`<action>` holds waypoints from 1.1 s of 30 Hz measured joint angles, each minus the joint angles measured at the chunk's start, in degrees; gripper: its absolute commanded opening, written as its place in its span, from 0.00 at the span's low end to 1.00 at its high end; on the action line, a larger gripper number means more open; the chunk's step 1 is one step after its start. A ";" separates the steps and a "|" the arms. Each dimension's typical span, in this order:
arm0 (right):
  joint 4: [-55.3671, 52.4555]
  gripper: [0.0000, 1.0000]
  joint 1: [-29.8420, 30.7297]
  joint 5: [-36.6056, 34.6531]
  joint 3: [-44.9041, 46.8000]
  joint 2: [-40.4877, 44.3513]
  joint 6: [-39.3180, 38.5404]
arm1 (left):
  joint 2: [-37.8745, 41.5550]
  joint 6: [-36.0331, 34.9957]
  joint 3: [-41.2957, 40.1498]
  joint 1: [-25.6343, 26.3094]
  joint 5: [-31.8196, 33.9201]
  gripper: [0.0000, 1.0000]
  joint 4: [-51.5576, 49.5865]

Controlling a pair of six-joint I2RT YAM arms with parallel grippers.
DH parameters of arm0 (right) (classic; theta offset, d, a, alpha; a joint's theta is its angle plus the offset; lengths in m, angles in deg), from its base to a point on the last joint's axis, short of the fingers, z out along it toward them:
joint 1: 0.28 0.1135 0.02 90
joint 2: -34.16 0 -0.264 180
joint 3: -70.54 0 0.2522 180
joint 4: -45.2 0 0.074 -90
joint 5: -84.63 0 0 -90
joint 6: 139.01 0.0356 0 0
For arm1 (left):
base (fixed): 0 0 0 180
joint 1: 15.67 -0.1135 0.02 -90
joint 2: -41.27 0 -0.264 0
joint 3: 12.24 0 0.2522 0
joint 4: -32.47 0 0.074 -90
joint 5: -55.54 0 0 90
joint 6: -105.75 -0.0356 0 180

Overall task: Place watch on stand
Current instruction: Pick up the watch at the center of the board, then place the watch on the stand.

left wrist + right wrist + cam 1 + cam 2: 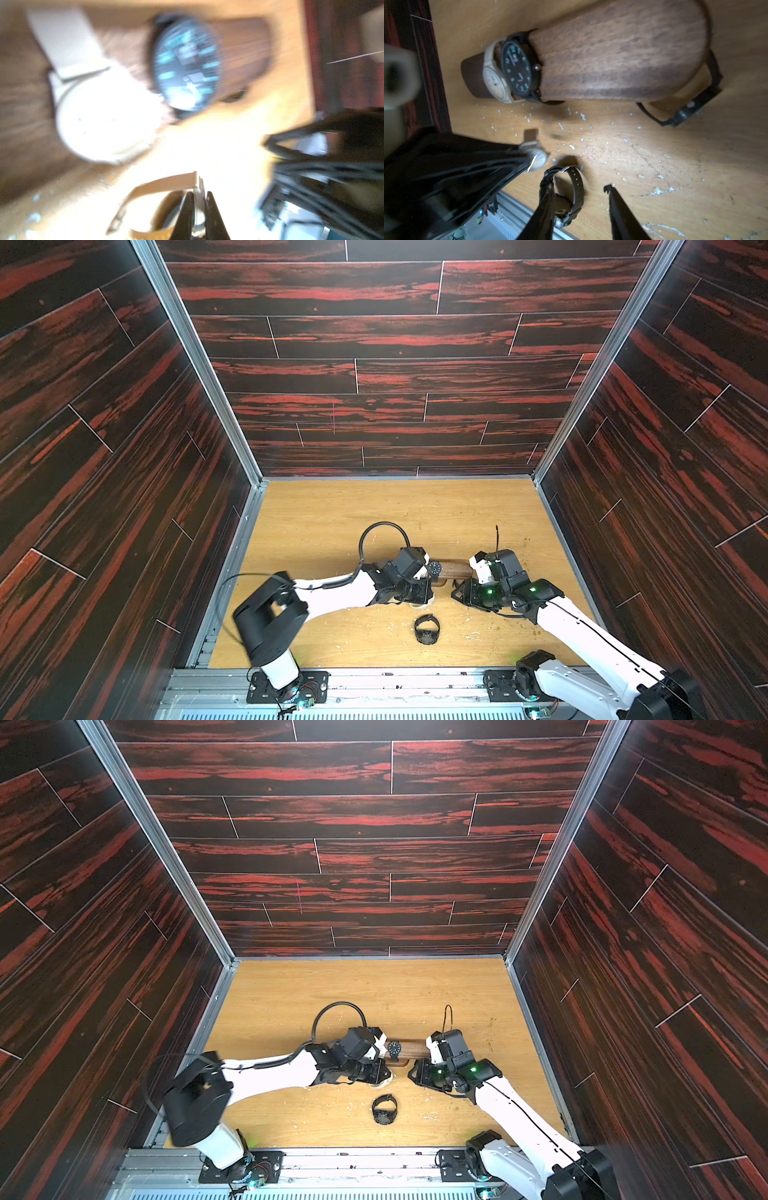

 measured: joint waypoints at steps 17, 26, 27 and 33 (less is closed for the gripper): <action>2.38 0.45 -10.60 16.37 -7.98 -1.86 -3.32 | 22.14 3.10 -10.58 -17.20 -3.56 0.00 1.29; 2.82 0.44 -21.03 22.71 -7.98 -4.63 -4.76 | 21.79 8.76 -18.03 -30.27 -13.64 0.00 13.64; 2.93 0.44 -21.73 22.97 -7.98 -4.87 -4.76 | 20.70 9.57 -18.27 -31.08 -14.80 0.00 15.28; 5.09 0.44 -24.13 24.68 -7.56 -5.68 -4.22 | 11.34 15.17 -18.82 -32.44 -21.53 0.00 27.78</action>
